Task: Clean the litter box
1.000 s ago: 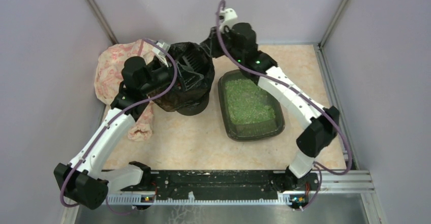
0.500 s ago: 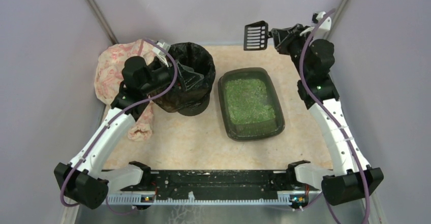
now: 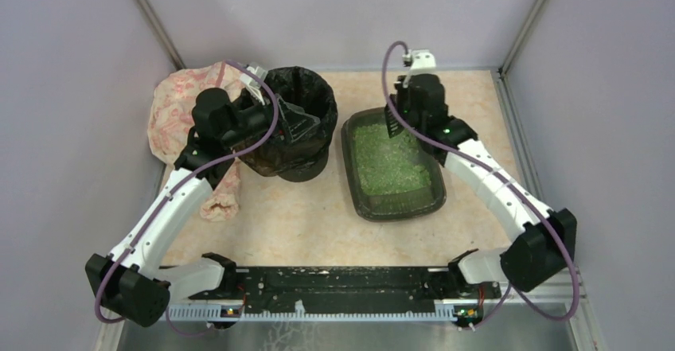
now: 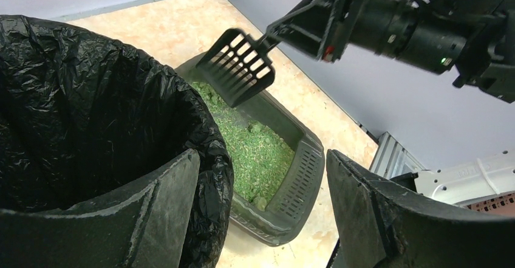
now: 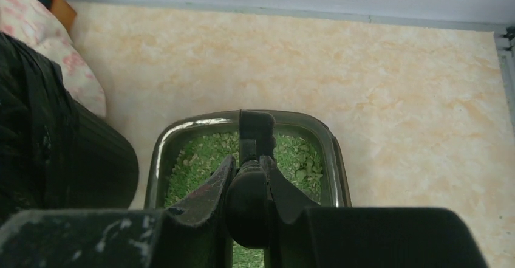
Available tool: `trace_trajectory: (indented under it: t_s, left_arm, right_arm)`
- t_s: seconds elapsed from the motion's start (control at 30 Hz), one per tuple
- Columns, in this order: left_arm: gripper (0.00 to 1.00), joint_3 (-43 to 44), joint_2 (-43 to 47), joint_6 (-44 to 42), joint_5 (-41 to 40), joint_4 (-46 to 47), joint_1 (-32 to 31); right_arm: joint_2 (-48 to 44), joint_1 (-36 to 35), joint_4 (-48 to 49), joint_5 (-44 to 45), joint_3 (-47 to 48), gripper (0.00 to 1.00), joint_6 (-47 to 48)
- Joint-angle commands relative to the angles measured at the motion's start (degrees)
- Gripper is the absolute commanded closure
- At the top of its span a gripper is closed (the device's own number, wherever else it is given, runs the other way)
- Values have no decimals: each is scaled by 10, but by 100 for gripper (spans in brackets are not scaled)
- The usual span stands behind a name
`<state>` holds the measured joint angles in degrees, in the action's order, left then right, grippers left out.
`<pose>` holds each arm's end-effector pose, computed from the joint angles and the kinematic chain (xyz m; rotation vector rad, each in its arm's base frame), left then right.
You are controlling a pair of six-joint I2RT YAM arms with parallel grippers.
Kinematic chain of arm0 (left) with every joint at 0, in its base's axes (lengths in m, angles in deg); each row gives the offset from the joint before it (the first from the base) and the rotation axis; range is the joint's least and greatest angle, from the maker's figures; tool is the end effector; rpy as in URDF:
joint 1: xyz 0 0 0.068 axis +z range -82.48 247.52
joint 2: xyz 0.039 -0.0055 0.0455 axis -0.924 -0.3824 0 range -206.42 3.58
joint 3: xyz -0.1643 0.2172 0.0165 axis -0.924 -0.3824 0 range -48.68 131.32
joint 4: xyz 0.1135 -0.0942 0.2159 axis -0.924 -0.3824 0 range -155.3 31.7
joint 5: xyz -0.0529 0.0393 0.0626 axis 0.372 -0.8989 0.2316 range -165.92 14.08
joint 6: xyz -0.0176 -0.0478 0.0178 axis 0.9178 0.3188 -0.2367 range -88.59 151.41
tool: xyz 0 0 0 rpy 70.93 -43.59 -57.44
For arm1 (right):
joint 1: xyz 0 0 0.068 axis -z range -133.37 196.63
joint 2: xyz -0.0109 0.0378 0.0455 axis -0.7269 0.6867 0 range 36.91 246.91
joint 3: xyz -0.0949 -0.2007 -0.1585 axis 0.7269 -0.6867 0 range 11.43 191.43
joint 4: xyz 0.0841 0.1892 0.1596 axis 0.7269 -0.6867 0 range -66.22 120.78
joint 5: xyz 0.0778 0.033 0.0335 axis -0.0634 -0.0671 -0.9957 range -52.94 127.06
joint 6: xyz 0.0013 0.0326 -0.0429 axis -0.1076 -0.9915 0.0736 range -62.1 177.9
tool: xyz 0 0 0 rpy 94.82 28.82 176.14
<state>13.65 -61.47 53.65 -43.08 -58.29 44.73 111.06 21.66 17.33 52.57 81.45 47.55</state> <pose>0.2323 -0.1183 0.3962 0.4730 1.6525 -1.0548 0.2759 0.1179 0.3770 -0.0528 1.8689 0.1718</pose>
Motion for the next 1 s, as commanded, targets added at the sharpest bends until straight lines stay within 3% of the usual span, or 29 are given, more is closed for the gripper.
trace_trajectory:
  t_s: [0.0, 0.3, 0.73, 0.97]
  left_arm:
    - [18, 5, 0, -4, 5, 16, -2]
    - [18, 6, -1, -8, 4, 13, -2]
    - [18, 6, 1, -11, 0, 11, -2]
    - [18, 7, 2, -13, -1, 9, -2]
  right_arm:
    - [44, -63, 5, 154, 52, 100, 99]
    - [139, -117, 63, 326, 53, 100, 221]
    - [228, -140, 225, 379, 16, 100, 336]
    - [240, -149, 249, 381, -16, 100, 347]
